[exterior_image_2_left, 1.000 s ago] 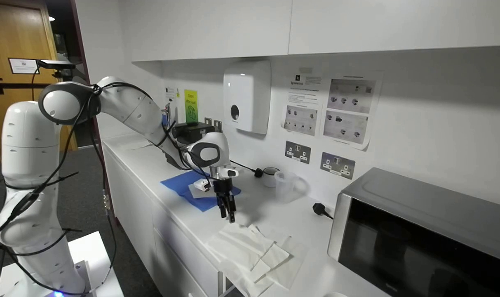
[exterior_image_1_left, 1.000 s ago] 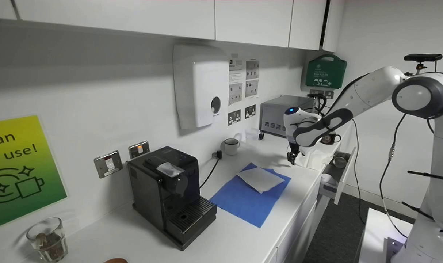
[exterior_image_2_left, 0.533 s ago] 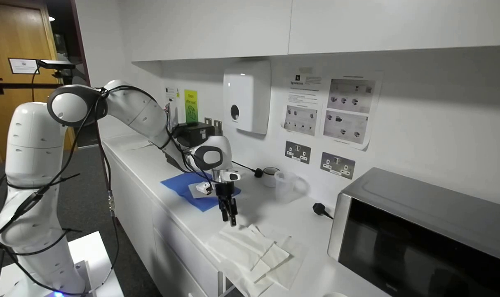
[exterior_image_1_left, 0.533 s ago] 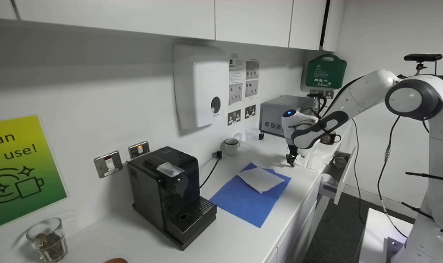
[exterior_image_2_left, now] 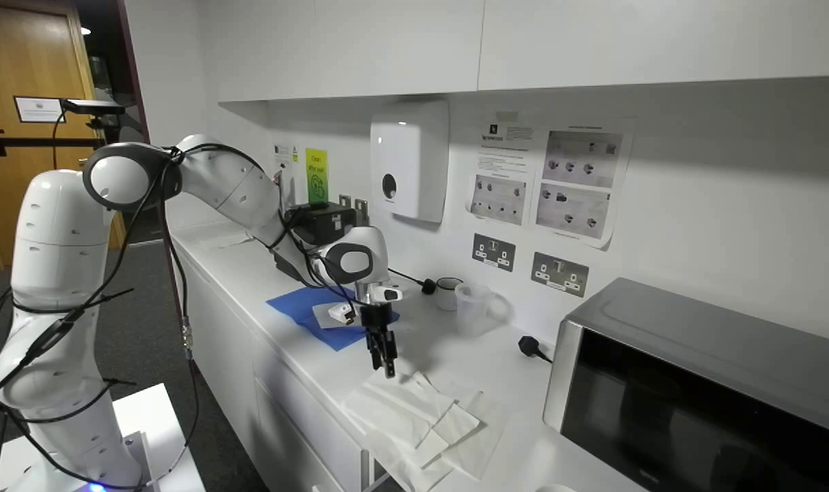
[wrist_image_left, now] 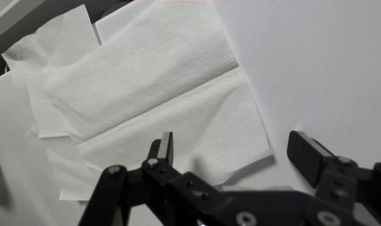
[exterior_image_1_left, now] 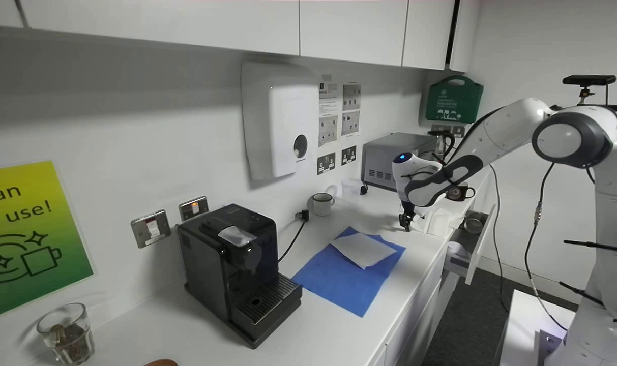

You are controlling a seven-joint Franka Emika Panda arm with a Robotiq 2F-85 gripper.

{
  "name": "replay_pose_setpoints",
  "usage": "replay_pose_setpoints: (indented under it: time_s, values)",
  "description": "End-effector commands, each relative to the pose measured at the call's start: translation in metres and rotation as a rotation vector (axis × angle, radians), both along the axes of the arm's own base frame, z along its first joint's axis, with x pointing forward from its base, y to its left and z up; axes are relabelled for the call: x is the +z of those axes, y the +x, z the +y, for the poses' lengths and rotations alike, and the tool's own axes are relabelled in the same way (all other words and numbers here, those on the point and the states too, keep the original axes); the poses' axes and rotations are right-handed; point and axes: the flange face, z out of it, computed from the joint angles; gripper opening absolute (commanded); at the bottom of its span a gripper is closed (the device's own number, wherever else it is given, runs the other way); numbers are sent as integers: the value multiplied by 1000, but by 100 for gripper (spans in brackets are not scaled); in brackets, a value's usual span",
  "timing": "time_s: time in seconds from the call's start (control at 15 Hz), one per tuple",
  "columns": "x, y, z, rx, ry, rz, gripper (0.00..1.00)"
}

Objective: Unfold the blue placemat, place the white napkins on the mat then fold the mat in half

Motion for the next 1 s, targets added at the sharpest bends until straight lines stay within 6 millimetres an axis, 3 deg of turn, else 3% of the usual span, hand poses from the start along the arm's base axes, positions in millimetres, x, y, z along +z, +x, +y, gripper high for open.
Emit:
replay_pose_setpoints:
  time_s: [0.0, 0.2, 0.27, 0.4, 0.93]
  values:
    - [3, 2, -8, -28, -16, 11, 97]
    - [2, 2, -9, -30, -15, 16, 94]
    - [2, 2, -9, -31, -15, 16, 70]
    - [2, 2, -10, -31, -13, 17, 66]
    - [0, 3, -9, -30, -12, 24, 5]
